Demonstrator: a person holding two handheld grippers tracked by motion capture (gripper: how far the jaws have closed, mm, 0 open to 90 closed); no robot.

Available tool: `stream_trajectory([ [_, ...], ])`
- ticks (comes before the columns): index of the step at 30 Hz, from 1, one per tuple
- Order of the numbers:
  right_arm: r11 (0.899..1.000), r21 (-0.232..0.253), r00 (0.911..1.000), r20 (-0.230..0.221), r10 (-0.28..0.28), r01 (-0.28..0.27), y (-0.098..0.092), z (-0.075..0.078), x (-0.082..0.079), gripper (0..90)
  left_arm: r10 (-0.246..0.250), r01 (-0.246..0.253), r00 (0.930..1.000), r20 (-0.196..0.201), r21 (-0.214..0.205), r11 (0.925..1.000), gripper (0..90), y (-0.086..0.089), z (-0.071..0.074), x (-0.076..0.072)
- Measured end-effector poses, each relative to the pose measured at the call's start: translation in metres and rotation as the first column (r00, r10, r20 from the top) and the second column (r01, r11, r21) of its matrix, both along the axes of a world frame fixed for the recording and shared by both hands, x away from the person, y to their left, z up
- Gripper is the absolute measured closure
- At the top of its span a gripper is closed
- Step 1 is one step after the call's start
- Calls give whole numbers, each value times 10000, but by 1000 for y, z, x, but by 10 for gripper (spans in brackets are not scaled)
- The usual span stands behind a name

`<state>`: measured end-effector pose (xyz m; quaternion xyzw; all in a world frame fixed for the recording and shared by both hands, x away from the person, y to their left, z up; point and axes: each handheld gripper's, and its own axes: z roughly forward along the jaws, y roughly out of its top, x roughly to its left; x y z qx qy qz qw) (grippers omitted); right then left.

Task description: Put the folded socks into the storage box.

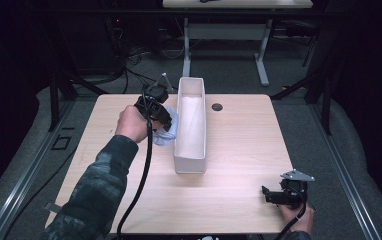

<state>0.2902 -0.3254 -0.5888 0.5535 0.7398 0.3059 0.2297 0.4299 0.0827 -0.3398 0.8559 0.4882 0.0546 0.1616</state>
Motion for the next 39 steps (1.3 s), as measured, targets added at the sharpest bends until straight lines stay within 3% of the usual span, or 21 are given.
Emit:
stream_trajectory([
  [17,10000,-4,10000,42,4,-4,0,0,0,9,178,-177,9998,-72,149,9997,651,-25,-5,10],
  [39,10000,-15,10000,62,30,-29,1,0,-1,10,157,-145,9993,-335,358,9993,648,-57,-25,19],
])
